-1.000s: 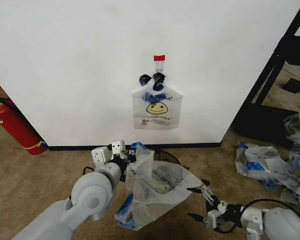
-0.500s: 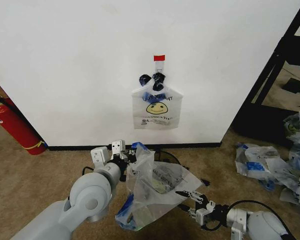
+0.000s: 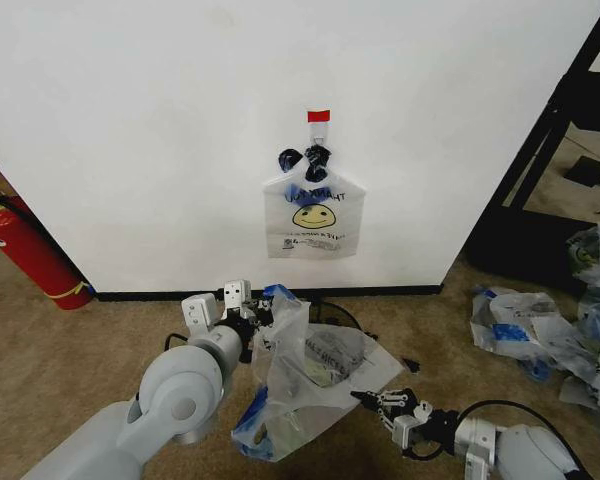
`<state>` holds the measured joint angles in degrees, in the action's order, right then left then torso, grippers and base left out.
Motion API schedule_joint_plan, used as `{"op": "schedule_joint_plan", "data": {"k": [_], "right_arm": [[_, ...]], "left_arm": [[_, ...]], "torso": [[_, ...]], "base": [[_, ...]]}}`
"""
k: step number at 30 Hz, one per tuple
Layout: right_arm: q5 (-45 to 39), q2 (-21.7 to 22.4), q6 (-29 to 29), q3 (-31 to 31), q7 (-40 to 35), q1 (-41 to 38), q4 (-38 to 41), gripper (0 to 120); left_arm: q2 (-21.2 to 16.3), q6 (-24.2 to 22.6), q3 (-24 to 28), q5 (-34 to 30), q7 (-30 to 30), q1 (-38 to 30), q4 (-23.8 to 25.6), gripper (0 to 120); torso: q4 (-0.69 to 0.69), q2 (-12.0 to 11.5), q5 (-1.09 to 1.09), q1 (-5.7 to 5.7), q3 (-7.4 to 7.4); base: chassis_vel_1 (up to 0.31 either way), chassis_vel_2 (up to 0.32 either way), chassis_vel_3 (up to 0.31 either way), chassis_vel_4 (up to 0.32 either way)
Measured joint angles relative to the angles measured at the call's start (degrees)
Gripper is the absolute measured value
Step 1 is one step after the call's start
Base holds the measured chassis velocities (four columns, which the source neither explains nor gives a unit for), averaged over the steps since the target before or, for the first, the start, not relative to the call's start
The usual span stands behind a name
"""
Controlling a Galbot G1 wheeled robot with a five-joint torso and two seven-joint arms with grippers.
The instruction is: Pick up the garbage bag from the wall and place it over the trash bin.
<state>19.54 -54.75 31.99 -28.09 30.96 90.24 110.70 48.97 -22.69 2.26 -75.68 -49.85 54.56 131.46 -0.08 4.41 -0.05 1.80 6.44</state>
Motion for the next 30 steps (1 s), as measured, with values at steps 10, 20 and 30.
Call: {"op": "schedule_joint_plan", "data": {"k": [10,20,30], "right_arm": [[-21.3,2.8,-22.0,7.7,-16.8,-0.2,4.9,0],[-51.7,3.3,-48.5,20.1,-36.8,-11.3,9.5,0],[-89.0,-4.4,-66.6,31.4,-73.8,-31.3,8.8,0]], "left_arm": [[-0.2,0.0,0.2,-0.3,-0.2,0.0,1.0,0],[-0.2,0.0,1.1,-1.2,-0.6,-1.2,1.6,0],[-0.3,-0.1,1.3,-1.9,-1.2,-2.3,2.3,0]], "torso": [[-0.01,0.0,-0.02,0.0,0.0],[0.01,0.0,0.01,0.0,0.0],[0.02,0.0,-0.01,0.0,0.01]], "base": [[0.0,0.0,0.0,0.0],[0.0,0.0,0.0,0.0],[0.0,0.0,0.0,0.0]]}}
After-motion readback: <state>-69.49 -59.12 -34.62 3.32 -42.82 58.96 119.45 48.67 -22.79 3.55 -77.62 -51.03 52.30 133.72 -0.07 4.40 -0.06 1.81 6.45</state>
